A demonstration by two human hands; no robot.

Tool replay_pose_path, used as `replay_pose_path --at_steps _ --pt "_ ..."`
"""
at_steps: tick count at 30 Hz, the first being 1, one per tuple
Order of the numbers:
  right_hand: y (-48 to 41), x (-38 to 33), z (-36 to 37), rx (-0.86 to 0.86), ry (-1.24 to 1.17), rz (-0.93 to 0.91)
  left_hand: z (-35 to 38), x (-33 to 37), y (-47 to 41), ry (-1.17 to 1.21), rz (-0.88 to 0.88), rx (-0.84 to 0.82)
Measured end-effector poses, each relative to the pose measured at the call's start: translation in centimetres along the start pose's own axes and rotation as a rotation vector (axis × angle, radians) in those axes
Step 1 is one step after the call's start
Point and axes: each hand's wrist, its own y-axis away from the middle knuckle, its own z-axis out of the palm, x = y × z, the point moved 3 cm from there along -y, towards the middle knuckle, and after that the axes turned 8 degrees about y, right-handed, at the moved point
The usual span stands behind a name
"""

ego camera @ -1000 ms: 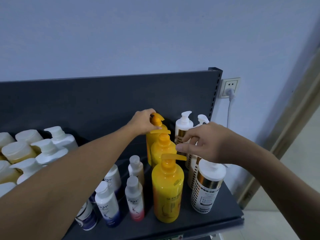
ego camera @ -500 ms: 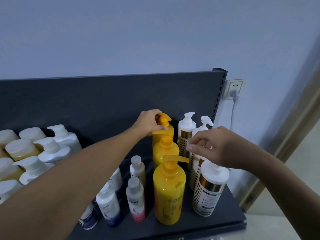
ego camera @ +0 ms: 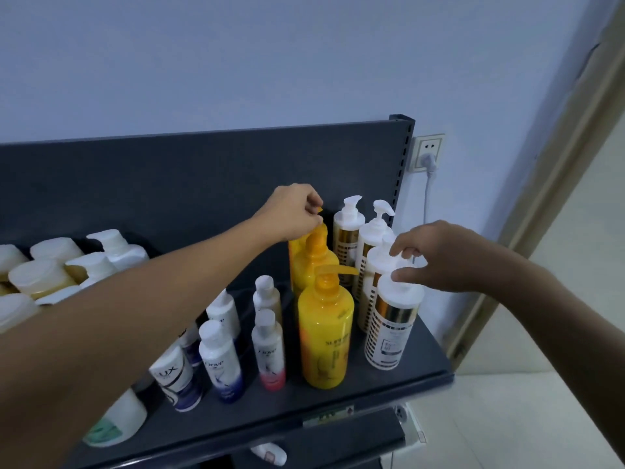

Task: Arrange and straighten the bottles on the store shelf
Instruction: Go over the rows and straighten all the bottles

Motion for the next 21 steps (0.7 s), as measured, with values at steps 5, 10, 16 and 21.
replay_pose_path --at_steps 5,10,16,21 --pt "0.9 -0.2 0.7 0.016 0.120 -0.051 3.4 5.8 1.6 -0.135 0.206 -0.072" --pt "0.5 0.2 1.7 0.039 0.063 -0.186 7.6 9.1 0.5 -0.295 0.262 -0.296" --pt "0.4 2.0 1.9 0.081 -0.038 -0.365 10.4 9.7 -0.8 -0.508 0.182 -0.309" --pt "0.3 2.6 2.1 0.090 -0.049 -0.453 10.7 9.1 -0.9 -0.420 0.116 -0.202"
